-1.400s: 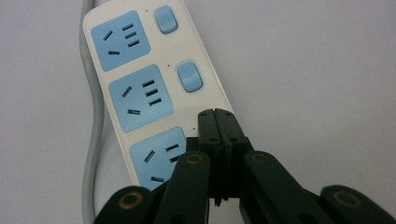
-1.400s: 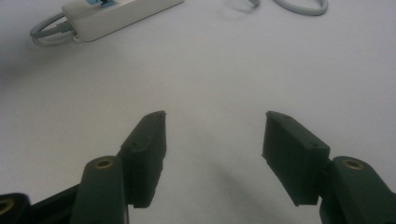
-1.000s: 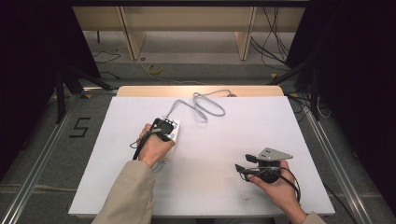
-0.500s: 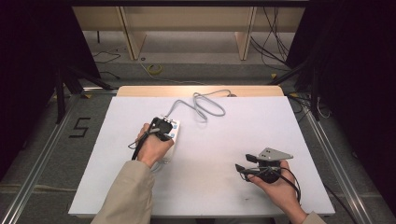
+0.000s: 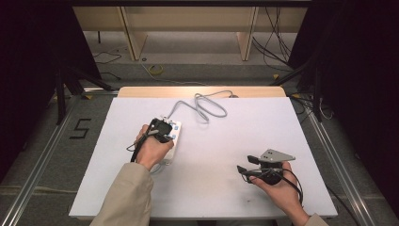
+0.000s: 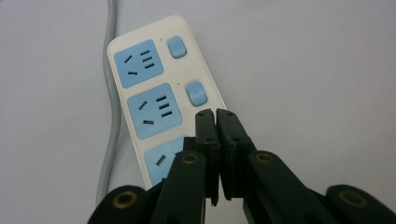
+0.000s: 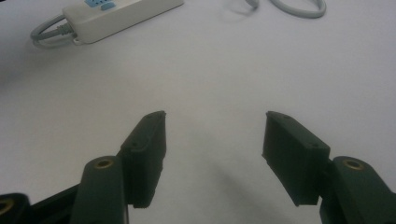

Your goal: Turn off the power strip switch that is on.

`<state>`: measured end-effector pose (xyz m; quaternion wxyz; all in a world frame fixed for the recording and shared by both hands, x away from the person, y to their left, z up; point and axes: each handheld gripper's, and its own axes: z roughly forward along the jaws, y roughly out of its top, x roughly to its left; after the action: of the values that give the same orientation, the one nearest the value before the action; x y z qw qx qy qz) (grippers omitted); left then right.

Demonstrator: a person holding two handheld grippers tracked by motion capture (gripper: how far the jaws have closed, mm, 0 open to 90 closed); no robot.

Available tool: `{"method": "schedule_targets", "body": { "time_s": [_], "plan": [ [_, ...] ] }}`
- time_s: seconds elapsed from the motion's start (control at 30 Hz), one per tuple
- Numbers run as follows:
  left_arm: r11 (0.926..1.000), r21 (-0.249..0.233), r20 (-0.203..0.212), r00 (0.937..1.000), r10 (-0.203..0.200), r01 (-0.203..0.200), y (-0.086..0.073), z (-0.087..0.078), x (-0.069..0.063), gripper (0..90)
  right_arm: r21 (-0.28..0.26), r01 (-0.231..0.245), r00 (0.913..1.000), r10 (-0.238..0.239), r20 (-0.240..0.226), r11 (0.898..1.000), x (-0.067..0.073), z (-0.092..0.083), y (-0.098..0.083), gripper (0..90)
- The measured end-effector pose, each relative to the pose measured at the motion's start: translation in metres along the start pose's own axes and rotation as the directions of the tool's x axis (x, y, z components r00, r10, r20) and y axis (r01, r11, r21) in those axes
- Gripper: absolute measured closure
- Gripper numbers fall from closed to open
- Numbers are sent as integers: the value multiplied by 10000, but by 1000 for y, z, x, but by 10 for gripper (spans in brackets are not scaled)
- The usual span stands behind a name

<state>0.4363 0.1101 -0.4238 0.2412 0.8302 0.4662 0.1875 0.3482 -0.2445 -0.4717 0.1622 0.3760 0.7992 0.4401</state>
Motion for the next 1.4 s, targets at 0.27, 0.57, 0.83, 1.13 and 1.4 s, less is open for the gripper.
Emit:
{"method": "schedule_targets", "body": {
  "time_s": [0.27,0.57,0.83,1.13,1.4],
  "plan": [
    [9992,-373,342,9994,-107,119,-6,-5,2,783,-3,-3,10000,3,-4,10000,0,0,0,403],
    [9950,-982,461,9987,211,-164,-15,-13,4,608,13,5,10000,-5,8,10000,0,0,0,404],
    [9876,-1572,721,9974,87,28,-23,-20,4,488,9,7,10000,-7,17,10000,0,0,0,404],
    [9813,-1915,1001,9942,389,-191,-35,-25,4,348,-11,-16,10000,16,26,10000,0,0,0,404],
    [9701,-2388,1210,9899,732,-426,-47,-29,7,304,-42,-21,10000,21,13,10000,-1,-1,0,403]
  ]
}}
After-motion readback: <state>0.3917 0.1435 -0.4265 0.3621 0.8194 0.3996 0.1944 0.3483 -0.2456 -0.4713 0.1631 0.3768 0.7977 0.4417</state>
